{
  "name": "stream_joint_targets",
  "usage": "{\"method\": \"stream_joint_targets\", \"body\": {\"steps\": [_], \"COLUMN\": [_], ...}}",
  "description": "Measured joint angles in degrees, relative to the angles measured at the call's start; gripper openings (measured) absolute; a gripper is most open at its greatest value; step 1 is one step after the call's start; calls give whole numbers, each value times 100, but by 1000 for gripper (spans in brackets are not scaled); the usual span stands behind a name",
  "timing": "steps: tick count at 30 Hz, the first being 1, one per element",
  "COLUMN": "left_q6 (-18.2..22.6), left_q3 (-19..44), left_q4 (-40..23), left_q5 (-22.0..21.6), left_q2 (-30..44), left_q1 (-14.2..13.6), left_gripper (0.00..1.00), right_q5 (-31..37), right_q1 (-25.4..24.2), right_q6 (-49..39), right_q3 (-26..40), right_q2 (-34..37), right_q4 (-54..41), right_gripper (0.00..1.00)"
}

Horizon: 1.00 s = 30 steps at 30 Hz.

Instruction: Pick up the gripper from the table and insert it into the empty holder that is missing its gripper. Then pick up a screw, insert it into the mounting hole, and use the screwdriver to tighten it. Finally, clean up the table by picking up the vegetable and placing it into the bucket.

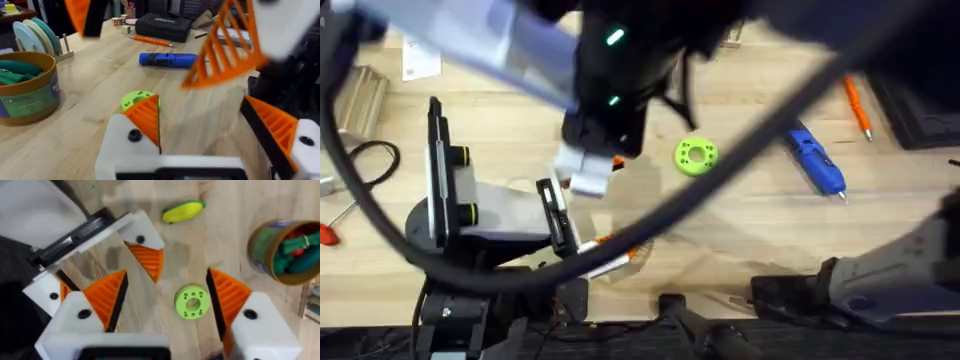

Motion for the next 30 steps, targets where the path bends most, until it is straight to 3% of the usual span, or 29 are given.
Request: {"method": "stream_joint_targets", "body": {"steps": [4, 9, 15, 23, 30], "left_q6": [2, 15, 20, 37, 37], "left_q3": [0, 0, 0, 0, 0], "left_q4": [0, 0, 0, 0, 0], "left_q5": [0, 0, -2, 0, 0], "left_q2": [0, 0, 0, 0, 0], "left_q1": [0, 0, 0, 0, 0], "left_gripper": [986, 986, 986, 985, 986], "right_q5": [0, -20, -17, -18, -29], "right_q1": [-214, -617, -1325, -2168, -3206], "right_q6": [411, 1160, 2014, 2372, 2480], "right_q3": [-550, -2059, -3385, -4514, -5037], "right_q2": [-632, -1664, -2711, -3933, -4517], "right_q4": [384, 1530, 1799, 1815, 1832], "right_gripper": [939, 939, 938, 940, 941]}}
